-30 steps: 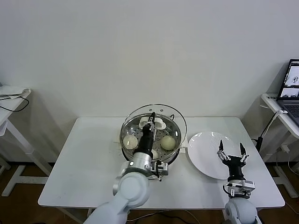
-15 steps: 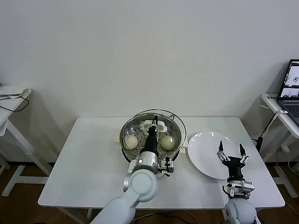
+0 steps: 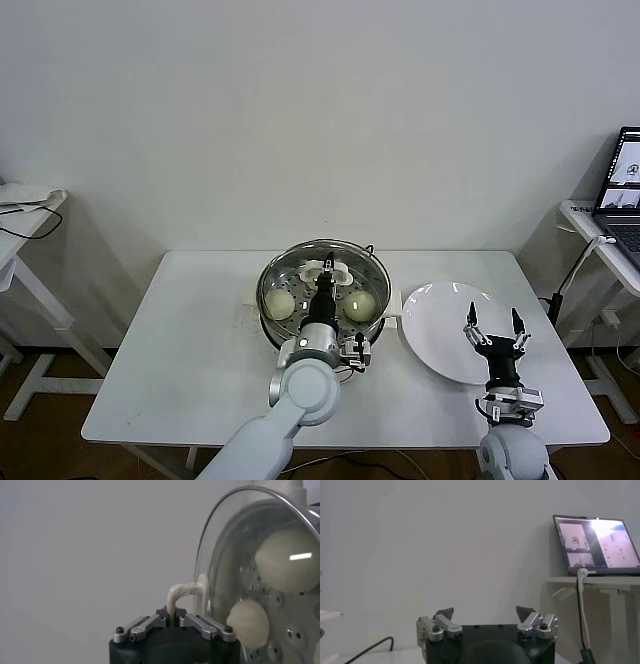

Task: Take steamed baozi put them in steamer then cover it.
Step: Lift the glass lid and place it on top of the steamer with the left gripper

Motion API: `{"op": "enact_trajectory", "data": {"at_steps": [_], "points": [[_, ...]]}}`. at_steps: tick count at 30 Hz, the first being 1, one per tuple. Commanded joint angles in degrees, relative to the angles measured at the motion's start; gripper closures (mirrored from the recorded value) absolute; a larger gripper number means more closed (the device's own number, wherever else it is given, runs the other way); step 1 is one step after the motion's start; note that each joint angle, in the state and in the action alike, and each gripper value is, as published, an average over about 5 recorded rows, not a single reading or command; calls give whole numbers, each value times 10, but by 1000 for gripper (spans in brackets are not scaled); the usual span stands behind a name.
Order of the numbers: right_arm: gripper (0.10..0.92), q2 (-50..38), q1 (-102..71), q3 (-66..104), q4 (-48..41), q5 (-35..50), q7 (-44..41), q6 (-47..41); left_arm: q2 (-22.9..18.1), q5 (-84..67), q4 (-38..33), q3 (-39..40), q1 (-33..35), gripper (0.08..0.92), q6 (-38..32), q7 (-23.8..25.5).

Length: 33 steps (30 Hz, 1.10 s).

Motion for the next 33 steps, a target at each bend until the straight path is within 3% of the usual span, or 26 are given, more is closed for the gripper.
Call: {"op": "enact_trajectory", "data": {"at_steps": [1, 25, 33], "points": [[203, 1, 2, 0, -1, 1, 0, 1, -3, 9, 13, -2, -1, 806, 0, 6], [203, 3, 1, -2, -2, -3, -2, 3, -6, 11, 17, -16, 9, 797, -6, 10], [203, 6, -1, -4, -2, -5, -4, 4, -3, 8, -11, -18, 19, 593, -2, 9]]}}
